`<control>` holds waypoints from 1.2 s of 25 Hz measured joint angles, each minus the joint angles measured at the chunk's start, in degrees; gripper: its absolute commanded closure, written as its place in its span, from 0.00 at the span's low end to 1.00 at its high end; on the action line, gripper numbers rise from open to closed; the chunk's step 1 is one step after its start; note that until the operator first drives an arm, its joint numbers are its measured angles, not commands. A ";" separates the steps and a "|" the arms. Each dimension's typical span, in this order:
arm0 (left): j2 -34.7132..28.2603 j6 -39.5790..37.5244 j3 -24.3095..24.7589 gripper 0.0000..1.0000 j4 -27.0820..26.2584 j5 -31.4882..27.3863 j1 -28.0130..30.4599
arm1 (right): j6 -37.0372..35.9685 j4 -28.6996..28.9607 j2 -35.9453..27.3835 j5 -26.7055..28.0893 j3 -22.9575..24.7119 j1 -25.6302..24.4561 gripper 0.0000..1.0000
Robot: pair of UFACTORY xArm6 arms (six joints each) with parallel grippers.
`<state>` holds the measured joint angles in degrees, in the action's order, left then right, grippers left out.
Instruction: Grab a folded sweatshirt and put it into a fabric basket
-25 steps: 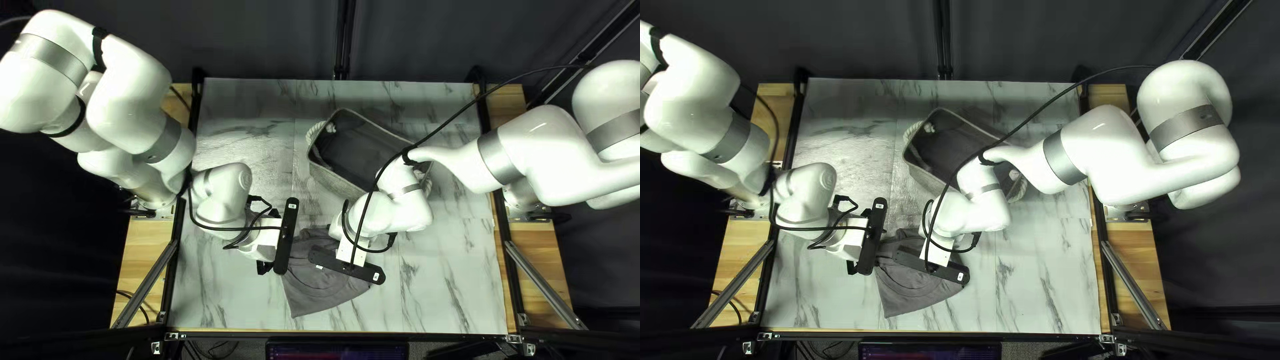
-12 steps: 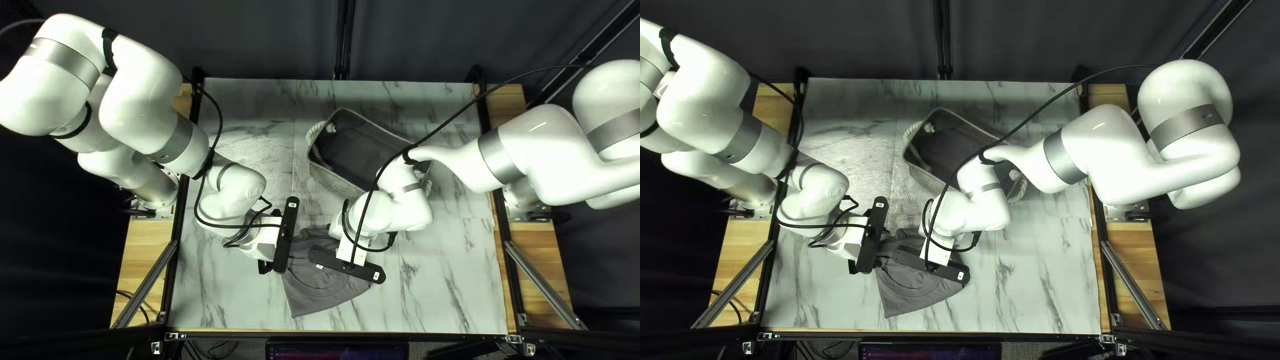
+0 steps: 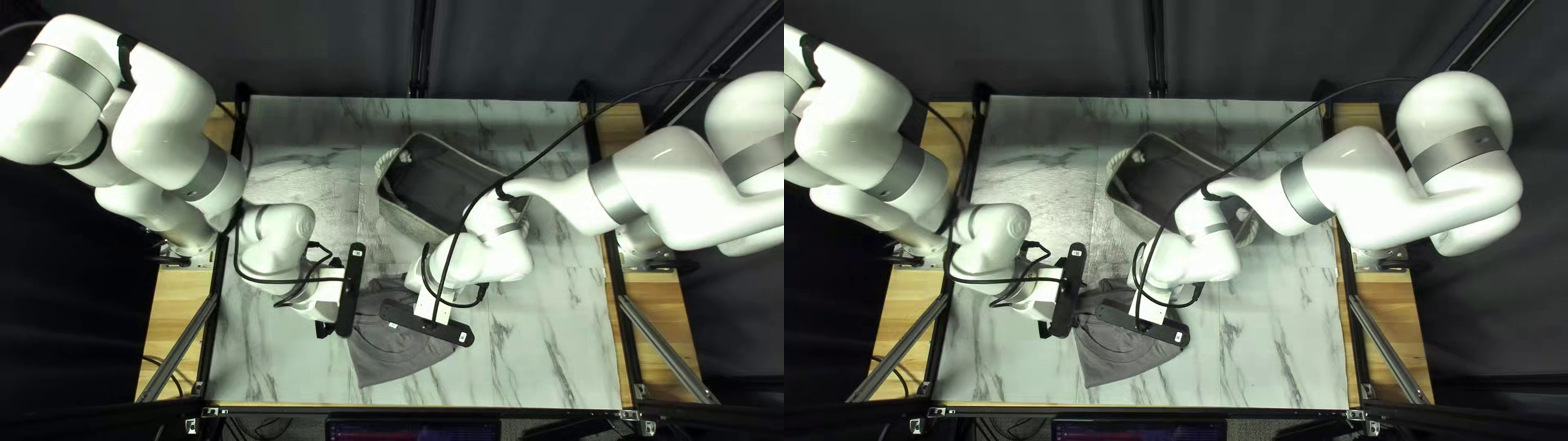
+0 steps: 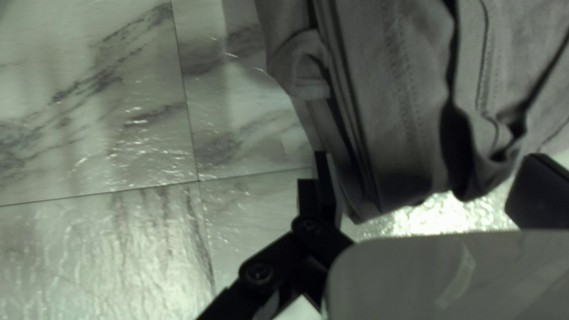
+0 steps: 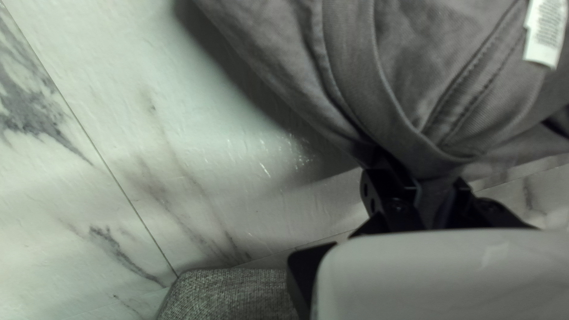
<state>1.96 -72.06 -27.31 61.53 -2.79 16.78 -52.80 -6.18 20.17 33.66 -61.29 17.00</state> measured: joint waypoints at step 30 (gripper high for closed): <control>-1.70 16.78 0.91 0.00 -17.09 -1.77 2.70 | 2.49 -1.95 -2.33 -0.48 2.33 0.43 1.00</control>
<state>0.26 -55.29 -26.40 44.44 -4.55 19.48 -50.31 -8.14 17.84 33.18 -58.96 17.43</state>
